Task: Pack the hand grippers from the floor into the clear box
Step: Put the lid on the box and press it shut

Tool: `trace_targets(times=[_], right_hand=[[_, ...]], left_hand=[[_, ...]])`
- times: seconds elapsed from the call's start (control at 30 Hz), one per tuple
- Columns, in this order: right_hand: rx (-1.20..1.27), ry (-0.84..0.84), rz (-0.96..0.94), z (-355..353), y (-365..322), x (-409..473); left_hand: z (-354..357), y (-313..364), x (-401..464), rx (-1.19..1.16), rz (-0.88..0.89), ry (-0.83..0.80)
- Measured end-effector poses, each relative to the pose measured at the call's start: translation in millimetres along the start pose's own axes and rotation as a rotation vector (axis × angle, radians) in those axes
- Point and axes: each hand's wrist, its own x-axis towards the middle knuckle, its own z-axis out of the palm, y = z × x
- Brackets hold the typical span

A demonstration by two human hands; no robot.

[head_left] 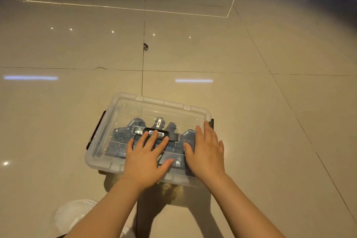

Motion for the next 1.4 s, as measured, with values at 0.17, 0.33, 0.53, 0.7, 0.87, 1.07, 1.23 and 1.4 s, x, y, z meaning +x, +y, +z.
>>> trace_targets(times=[0.17,0.33,0.53,0.7,0.87,1.07,1.23,1.4], right_hand=[[-0.087,0.1,-0.062,53,-29,13],[-0.168,0.125,-0.041,63,-26,17],[-0.212,0.155,-0.015,66,-27,16],[-0.231,0.169,-0.012,69,-26,17],[-0.233,0.168,-0.012,68,-27,16],[-0.234,0.179,-0.022,68,-27,16],[-0.227,0.178,-0.029,68,-27,16],[-0.219,0.172,-0.035,68,-26,16]], left_hand=[[-57,-57,19,0.13,0.422,-0.097],[-55,-136,-14,-0.222,0.059,0.088],[-11,-138,-10,-1.127,-0.613,-0.019],[5,-128,-3,-1.038,-0.803,0.172],[-6,-115,-14,-0.699,-0.622,0.456],[-2,-118,-22,-0.539,-0.452,0.506],[3,-119,-22,-0.469,-0.37,0.529],[3,-127,-15,-0.188,-0.228,0.461]])
